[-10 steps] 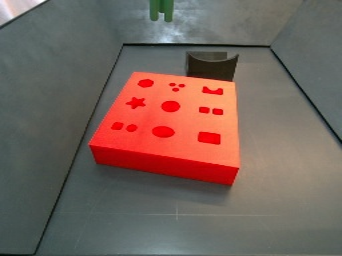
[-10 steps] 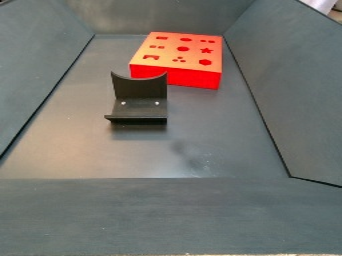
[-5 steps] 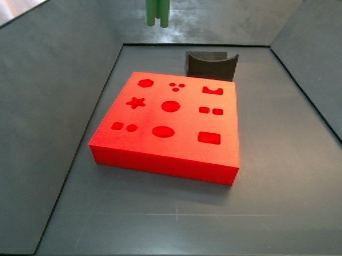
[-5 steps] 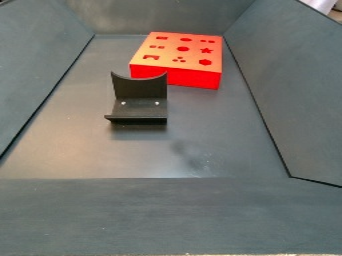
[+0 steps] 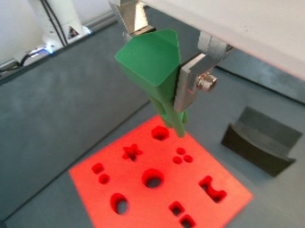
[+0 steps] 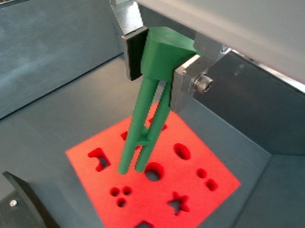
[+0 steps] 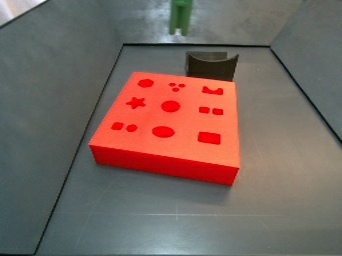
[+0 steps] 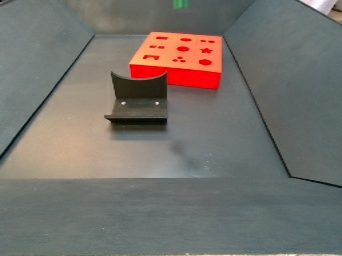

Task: Pick up the 3 prong object. Move up. Place the 3 prong object on the fixture. Regrasp the 3 prong object. Move to above the board. Insert the 3 prong object.
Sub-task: Insert the 3 prong object.

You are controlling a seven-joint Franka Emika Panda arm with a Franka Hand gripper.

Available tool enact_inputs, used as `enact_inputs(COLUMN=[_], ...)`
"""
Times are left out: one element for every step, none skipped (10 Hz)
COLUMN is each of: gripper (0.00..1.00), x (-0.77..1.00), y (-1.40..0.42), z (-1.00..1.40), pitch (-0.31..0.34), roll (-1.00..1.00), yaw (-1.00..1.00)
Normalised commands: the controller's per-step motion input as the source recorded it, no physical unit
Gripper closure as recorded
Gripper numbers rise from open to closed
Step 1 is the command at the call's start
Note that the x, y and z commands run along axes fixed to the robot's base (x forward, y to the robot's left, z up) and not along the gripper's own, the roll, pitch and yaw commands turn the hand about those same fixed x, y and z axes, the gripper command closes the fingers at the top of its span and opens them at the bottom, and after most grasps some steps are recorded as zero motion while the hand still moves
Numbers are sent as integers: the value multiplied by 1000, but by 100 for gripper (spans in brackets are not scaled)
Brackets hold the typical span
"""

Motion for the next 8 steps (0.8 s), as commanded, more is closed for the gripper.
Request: enact_inputs(gripper=[100,100,100,100,100,100,100,100], x=[86,0,146,126,77,146,20,0], y=[209,0,143,23,0,-40,-9,-6], z=[0,-29,-286,-574,-694,-457,-191,-89], pitch=[0,0,0,-3,-26,0,-3,-10], roll=[-174,0,-21,-104,-146,-200,-290,-323], yaw=[0,0,320,783,897,866,806,771])
